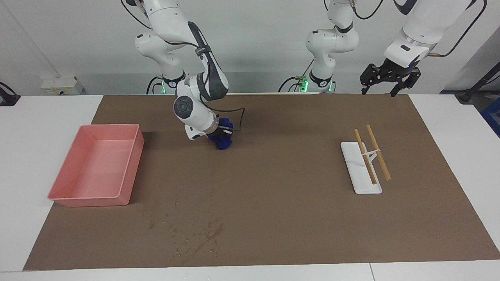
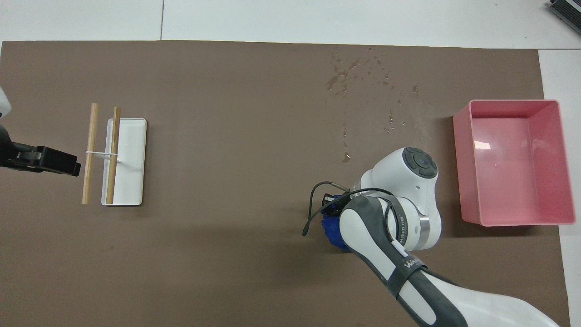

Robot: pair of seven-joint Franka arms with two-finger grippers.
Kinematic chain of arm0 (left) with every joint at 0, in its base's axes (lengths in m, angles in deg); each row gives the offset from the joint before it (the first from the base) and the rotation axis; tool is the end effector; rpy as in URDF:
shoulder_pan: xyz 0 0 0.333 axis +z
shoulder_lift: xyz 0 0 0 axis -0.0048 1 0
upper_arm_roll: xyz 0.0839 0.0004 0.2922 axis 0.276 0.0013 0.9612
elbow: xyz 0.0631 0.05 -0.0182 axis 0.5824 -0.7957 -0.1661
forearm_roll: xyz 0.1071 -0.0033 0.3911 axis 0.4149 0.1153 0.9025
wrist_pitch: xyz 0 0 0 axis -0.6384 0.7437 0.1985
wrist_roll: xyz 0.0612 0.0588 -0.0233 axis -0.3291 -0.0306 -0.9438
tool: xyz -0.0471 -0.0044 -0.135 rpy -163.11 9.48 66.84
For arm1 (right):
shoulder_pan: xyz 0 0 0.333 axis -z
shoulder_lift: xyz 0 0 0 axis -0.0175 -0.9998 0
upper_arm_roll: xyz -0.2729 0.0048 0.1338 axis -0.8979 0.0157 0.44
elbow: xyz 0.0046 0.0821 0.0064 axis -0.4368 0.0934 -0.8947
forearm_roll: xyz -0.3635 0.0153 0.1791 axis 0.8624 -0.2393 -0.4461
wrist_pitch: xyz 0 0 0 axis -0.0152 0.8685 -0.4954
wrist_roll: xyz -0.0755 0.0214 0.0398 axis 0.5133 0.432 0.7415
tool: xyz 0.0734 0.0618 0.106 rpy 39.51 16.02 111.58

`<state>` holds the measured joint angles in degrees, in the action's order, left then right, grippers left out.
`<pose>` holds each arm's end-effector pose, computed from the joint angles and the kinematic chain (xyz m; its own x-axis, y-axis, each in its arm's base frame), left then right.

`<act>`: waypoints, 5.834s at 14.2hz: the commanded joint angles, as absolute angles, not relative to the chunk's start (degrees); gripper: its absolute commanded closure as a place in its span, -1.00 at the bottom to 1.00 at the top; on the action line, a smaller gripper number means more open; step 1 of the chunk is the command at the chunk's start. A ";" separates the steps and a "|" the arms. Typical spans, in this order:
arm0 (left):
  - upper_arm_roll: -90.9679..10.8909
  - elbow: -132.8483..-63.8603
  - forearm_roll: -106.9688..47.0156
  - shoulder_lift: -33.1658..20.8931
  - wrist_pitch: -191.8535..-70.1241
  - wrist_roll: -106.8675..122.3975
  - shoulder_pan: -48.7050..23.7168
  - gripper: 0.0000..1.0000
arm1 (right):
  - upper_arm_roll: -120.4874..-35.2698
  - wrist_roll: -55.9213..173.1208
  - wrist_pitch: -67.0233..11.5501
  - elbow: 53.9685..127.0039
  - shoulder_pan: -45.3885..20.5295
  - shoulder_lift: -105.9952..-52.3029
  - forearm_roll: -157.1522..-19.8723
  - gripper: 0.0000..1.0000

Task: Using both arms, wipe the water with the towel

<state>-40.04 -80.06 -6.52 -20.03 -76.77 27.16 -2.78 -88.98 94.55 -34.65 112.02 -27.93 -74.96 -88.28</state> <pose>0.5309 -0.0570 0.5986 0.9847 -0.1675 -0.0473 -0.1662 -0.9856 0.0304 0.4813 0.2417 0.2349 0.8529 -0.3529 -0.3848 -0.4445 -0.8774 -0.1805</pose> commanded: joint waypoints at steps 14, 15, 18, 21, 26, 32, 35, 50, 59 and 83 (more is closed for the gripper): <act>-40.09 -80.21 -6.51 -20.50 -76.01 26.99 -2.47 -1.00 | -88.68 81.01 -49.18 98.46 -21.57 -88.41 -87.89 1.00; -40.09 -80.21 -6.51 -20.50 -76.01 26.99 -2.47 -1.00 | -88.77 81.01 -49.18 97.22 -21.40 -89.11 -87.89 1.00; -40.09 -80.21 -6.51 -20.50 -76.01 26.99 -2.47 -1.00 | -88.77 78.74 -49.09 94.23 -19.91 -90.35 -86.85 1.00; -40.09 -80.21 -6.51 -20.50 -76.01 27.07 -2.47 -1.00 | -88.77 75.22 -46.82 90.11 -16.83 -91.58 -79.93 1.00; -40.09 -80.21 -6.51 -20.50 -76.01 26.99 -2.47 -1.00 | -88.86 75.04 -27.61 77.55 -13.49 -90.27 -71.63 1.00; -40.09 -80.21 -6.51 -20.50 -76.01 26.99 -2.47 -1.00 | -89.21 68.55 -5.35 70.50 -7.08 -82.81 -68.83 1.00; -40.09 -80.21 -6.51 -20.50 -76.01 26.99 -2.47 -1.00 | -89.12 59.16 2.04 70.49 -1.90 -77.53 -64.53 1.00; -40.09 -80.21 -6.51 -20.50 -76.01 26.99 -2.47 -1.00 | -89.12 35.22 -19.65 96.07 12.18 -69.08 -57.75 -0.99; -40.09 -80.21 -6.51 -20.50 -76.01 26.99 -2.47 -1.00 | -86.84 36.71 -4.74 84.57 9.55 -64.17 -58.80 -1.00; -40.09 -80.21 -6.51 -20.50 -76.01 26.99 -2.47 -1.00 | -86.05 52.62 1.01 77.35 -5.31 -59.23 -55.38 -1.00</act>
